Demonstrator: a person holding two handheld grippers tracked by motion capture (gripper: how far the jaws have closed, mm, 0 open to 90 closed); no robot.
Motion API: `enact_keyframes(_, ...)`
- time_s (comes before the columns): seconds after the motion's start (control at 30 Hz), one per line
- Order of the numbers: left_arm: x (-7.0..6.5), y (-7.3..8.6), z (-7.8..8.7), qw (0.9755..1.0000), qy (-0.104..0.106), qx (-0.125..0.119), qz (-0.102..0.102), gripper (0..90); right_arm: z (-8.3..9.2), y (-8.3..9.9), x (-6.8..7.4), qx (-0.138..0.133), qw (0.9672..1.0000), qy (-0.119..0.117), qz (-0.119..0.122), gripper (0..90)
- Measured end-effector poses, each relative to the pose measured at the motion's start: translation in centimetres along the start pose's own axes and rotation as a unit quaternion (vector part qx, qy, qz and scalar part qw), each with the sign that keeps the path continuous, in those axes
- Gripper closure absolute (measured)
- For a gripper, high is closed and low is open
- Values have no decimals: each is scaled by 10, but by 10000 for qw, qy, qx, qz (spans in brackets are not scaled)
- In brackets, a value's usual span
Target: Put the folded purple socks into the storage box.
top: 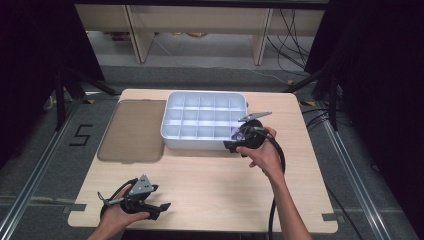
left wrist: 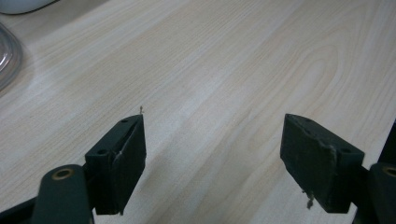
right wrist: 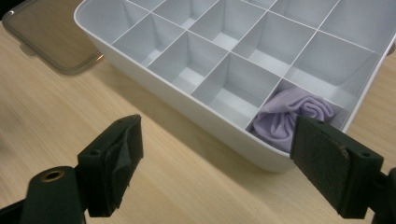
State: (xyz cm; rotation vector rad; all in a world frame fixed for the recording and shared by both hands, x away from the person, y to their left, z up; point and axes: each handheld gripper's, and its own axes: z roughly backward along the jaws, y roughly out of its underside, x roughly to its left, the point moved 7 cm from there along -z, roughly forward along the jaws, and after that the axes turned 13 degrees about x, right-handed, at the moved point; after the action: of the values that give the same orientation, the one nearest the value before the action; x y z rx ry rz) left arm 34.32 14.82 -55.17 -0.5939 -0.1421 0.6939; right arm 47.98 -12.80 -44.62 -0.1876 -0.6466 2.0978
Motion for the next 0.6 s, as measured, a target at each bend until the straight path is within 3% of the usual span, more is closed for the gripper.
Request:
enact_keyframes(0.07,0,0,0,10000,-10,2,3,221,-1,1,-1,-91,9999,22,60,181)
enact_keyframes(0.1,0,0,0,10000,6,-3,4,221,-1,2,-3,-75,9997,68,205,181)
enact_keyframes(0.17,0,0,0,10000,13,9,-66,222,0,6,2,-22,10000,-19,19,185)
enact_keyframes(0.23,0,0,0,9999,3,6,-114,221,-1,7,2,-92,9999,-9,118,186)
enact_keyframes(0.27,-1,0,0,10000,29,4,10,221,-2,8,2,-105,9999,32,66,186)
enact_keyframes(0.3,0,0,0,10000,24,6,2,222,-1,9,2,-83,9997,30,232,186)
enact_keyframes(0.4,0,0,0,10000,-14,-8,14,222,0,12,6,-67,9999,-24,136,190)
enact_keyframes(0.43,0,0,0,10000,-18,14,-11,222,-1,12,5,-174,9995,8,256,192)
enact_keyframes(0.47,-1,0,0,10000,26,3,-1,222,0,14,8,-116,9999,-31,68,193)
enact_keyframes(0.53,1,0,0,9999,1,12,-119,222,-1,13,7,-220,9994,-2,284,193)
enact_keyframes(0.57,1,0,0,9999,2,10,-116,221,0,16,9,-120,9999,-30,109,193)
enact_keyframes(0.6,1,0,0,9999,1,10,-118,222,0,15,9,-189,9994,-37,281,193)
